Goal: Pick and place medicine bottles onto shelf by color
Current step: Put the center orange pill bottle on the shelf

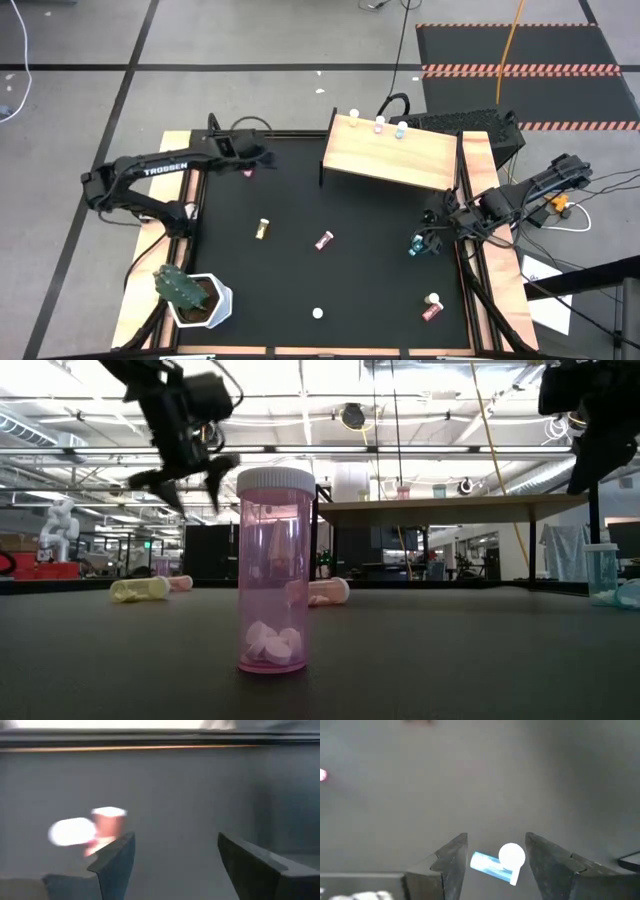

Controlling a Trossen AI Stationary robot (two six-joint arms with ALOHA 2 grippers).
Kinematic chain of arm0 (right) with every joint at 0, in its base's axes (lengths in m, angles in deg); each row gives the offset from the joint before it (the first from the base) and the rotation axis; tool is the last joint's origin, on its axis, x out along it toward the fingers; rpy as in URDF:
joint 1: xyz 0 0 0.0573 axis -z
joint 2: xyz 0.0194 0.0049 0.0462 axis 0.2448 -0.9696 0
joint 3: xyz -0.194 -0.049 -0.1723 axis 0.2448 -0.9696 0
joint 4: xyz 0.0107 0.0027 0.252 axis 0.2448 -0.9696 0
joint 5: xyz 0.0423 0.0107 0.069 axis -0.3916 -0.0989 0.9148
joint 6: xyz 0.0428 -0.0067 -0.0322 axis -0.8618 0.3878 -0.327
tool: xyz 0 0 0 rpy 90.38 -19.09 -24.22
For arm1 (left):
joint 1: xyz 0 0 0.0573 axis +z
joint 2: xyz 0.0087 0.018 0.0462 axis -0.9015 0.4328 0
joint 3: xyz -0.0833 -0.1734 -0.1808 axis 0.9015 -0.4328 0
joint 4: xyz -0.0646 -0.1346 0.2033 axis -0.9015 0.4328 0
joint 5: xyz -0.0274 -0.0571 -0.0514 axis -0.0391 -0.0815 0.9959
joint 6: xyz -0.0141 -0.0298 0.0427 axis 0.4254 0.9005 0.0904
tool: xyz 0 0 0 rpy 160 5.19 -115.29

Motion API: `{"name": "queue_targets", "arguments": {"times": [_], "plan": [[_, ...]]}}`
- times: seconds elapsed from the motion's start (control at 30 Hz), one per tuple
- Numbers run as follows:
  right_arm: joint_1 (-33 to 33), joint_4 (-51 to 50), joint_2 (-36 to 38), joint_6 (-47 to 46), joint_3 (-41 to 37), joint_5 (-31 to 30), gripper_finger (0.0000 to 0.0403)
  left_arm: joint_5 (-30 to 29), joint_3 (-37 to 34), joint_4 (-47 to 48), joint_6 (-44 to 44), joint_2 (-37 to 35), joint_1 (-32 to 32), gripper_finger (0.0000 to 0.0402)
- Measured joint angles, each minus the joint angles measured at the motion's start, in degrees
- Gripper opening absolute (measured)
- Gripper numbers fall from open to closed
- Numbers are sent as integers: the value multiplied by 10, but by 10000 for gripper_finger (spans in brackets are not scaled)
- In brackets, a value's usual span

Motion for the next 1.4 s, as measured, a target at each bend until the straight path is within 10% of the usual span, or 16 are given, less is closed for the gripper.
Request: {"name": "queue_targets", "arguments": {"times": [0.63,1.1,1.4], "plan": [[0,75,0,-15,0,1,192,33,0,21,-28,64,80,282],[-1,67,0,-30,0,66,192,80,0,6,35,65,-95,282],[-1,70,0,-31,0,75,192,73,0,-195,-74,74,-257,282]]}}
